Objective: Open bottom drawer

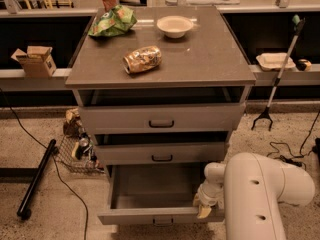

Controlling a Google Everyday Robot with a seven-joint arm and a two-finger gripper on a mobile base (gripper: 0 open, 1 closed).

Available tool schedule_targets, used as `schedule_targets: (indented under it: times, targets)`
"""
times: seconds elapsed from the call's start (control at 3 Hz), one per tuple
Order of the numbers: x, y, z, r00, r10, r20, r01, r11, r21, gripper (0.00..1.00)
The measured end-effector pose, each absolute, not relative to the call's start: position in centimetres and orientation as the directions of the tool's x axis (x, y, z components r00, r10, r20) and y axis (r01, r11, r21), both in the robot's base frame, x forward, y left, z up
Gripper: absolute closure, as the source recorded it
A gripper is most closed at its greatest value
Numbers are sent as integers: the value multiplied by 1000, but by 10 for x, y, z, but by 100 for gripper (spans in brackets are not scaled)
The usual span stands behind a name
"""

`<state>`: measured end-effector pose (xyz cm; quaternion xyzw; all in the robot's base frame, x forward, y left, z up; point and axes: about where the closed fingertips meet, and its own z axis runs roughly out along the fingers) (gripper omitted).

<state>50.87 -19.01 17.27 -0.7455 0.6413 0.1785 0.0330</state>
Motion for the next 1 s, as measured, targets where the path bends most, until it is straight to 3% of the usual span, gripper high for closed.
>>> schedule_targets:
  times: [0.33,1.0]
  targets:
    - [506,-192,177,123,-940,-317,-968,-184,169,1]
    - [478,-218,282,245,-896,-369,-965,-263,-3,0]
